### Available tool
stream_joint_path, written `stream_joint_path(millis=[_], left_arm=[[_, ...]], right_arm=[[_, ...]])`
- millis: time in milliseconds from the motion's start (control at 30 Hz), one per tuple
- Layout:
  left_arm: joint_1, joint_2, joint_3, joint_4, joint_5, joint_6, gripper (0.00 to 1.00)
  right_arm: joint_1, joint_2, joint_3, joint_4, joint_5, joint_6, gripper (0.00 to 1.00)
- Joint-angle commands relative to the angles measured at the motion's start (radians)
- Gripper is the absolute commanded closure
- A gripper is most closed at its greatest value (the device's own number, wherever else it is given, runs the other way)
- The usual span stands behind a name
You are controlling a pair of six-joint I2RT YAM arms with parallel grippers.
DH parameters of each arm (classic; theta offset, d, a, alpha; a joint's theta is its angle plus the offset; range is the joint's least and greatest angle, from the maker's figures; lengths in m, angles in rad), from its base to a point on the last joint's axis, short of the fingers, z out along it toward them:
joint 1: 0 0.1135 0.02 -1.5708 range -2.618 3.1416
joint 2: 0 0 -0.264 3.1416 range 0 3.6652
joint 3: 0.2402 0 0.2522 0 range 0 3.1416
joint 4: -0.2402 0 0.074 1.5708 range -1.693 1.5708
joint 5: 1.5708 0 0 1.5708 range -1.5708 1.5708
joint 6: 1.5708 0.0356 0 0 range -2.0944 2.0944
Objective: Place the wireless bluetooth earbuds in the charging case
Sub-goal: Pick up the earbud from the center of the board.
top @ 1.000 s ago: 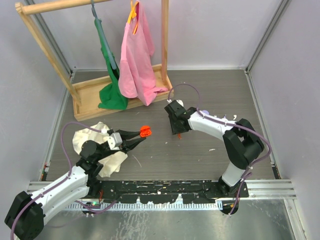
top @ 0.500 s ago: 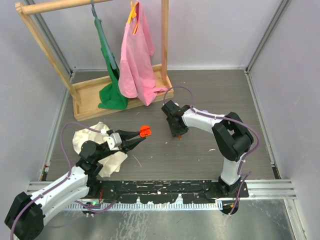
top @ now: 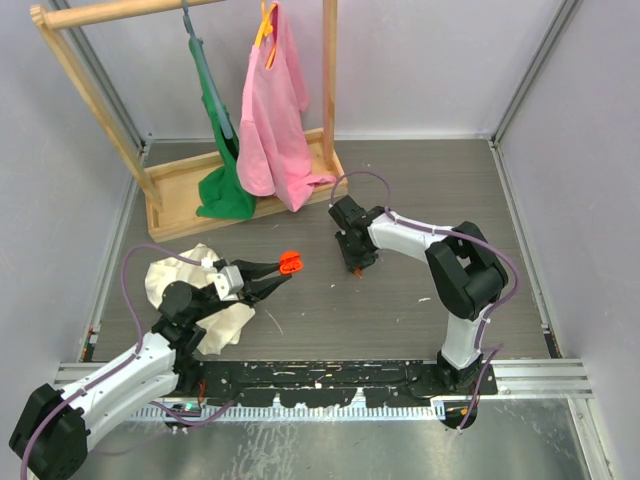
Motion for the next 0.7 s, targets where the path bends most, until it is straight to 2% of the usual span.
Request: stream_joint_path(millis=[0, 233, 667], left_arm=[[-0.003, -0.007, 0.012, 0.043, 0.010, -0.006, 1.00], [-0.002, -0.005, 0.012, 0.043, 0.010, -0.006, 1.00], [-0.003, -0.017, 0.003, 0.040, -0.022, 0.003, 1.00]], right_arm=[[-0.015, 0.004, -0.016, 0.028, -0.017, -0.013, 0.70], [-0.016, -0.041, -0.041, 0.047, -0.007, 0.001, 0.75], [-0.008, -0.340, -0.140, 0.158, -0.007, 0.073, 0.80]])
